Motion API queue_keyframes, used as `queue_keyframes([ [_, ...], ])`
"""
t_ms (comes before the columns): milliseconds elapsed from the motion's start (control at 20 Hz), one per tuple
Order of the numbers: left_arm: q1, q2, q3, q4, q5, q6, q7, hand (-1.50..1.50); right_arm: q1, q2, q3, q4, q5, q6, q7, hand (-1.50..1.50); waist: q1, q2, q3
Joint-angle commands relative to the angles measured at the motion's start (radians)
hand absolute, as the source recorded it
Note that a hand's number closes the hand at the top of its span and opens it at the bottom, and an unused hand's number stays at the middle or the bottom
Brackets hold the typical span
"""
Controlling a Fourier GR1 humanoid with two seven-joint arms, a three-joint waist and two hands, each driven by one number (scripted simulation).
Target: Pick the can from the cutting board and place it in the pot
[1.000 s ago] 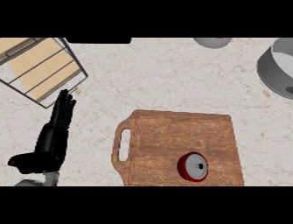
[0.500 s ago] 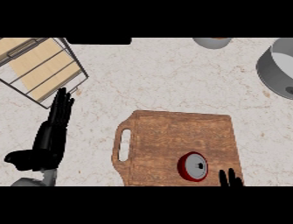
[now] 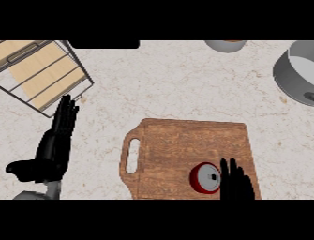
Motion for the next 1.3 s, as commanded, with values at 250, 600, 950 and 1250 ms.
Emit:
queue_keyframes([
  [250,-0.015,-0.052,0.053,0.012,-0.042,-0.043,0.017,0.00,-0.121,-0.026,-0.063,0.128,-0.105,-0.062,-0.008,-1.50,-0.003,-0.001,0.000],
  [600,0.003,-0.059,0.059,-0.029,-0.071,-0.039,0.053,0.00,-0.146,-0.031,-0.050,0.190,0.073,-0.197,-0.001,1.50,-0.004,-0.002,0.000],
  [950,-0.043,-0.109,0.072,0.002,-0.123,-0.036,0.078,0.00,-0.210,-0.004,-0.052,0.126,0.131,-0.065,0.023,1.50,-0.005,-0.001,0.000],
  [1250,0.001,-0.092,0.051,-0.004,-0.110,-0.092,0.012,0.00,-0.519,0.026,-0.274,0.318,-0.047,0.060,0.054,1.50,0.040,0.017,0.000],
])
